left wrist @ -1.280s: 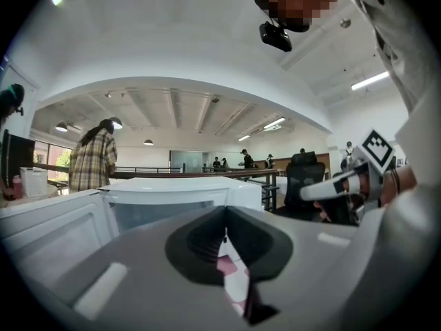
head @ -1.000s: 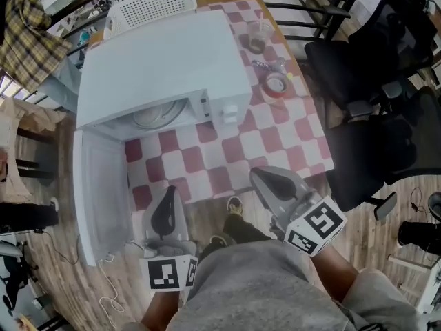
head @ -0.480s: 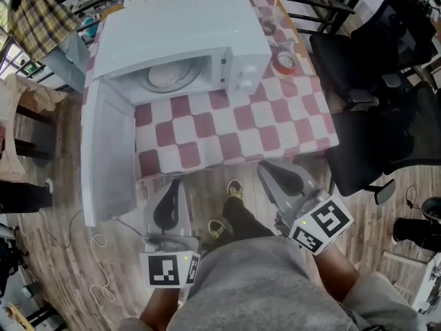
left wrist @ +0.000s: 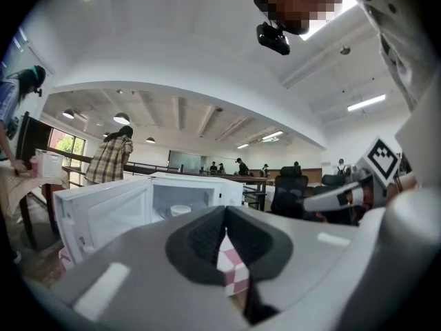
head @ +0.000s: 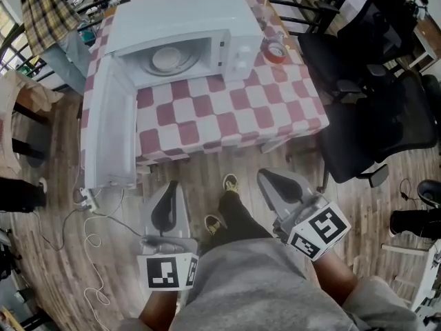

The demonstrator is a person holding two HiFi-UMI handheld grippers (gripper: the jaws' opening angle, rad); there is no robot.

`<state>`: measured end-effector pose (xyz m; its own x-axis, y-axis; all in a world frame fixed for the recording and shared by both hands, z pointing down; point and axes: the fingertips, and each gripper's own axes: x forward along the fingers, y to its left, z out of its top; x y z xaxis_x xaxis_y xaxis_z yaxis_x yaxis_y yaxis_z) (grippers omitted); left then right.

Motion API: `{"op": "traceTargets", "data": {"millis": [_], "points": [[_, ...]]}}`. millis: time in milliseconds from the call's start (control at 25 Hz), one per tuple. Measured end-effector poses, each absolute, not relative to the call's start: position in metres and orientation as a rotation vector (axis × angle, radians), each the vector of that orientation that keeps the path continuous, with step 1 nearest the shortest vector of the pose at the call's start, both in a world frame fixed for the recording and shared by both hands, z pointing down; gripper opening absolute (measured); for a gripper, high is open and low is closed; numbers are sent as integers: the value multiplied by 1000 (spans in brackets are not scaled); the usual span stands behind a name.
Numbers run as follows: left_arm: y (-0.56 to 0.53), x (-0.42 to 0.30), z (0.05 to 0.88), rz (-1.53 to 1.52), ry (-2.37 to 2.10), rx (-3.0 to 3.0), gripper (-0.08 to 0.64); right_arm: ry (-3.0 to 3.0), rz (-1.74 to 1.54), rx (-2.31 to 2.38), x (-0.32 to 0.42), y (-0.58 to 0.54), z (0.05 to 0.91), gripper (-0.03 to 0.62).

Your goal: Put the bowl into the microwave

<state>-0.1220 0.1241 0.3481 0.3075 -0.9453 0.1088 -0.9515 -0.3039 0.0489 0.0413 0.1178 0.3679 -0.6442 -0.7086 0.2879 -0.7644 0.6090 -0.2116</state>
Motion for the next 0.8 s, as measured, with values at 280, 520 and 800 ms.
{"op": "traceTargets", "data": {"millis": [280,520,800], "points": [[151,-119,349,63,-1741,2450,11,-2641,477,1270,47,149,362,0],[155,-111,343,83,-1740,2447,11,-2642,459,1250,58,148,357,0],[155,-99,336,120,-1766,2444,11,-2637,411,1249,87,139,350,0]]}}
